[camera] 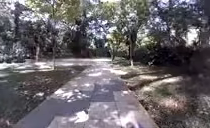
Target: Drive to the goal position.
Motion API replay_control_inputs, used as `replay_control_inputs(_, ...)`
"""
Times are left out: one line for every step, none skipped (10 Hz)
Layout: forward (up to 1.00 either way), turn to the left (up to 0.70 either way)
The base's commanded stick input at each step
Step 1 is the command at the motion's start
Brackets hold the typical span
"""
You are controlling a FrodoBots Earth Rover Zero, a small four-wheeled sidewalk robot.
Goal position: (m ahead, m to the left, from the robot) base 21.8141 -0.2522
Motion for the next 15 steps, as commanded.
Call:
replay_control_inputs(0.5, 0.0)
replay_control_inputs(0.5, 0.0)
replay_control_inputs(0.5, 0.0)
replay_control_inputs(0.5, 0.0)
replay_control_inputs(0.5, 0.0)
replay_control_inputs(0.5, 0.0)
replay_control_inputs(0.5, 0.0)
replay_control_inputs(0.5, 0.0)
replay_control_inputs(0.5, 0.0)
replay_control_inputs(0.5, 0.0)
replay_control_inputs(0.5, 0.0)
replay_control_inputs(0.5, 0.0)
replay_control_inputs(0.5, 0.0)
replay_control_inputs(0.5, 0.0)
replay_control_inputs(0.5, 0.0)
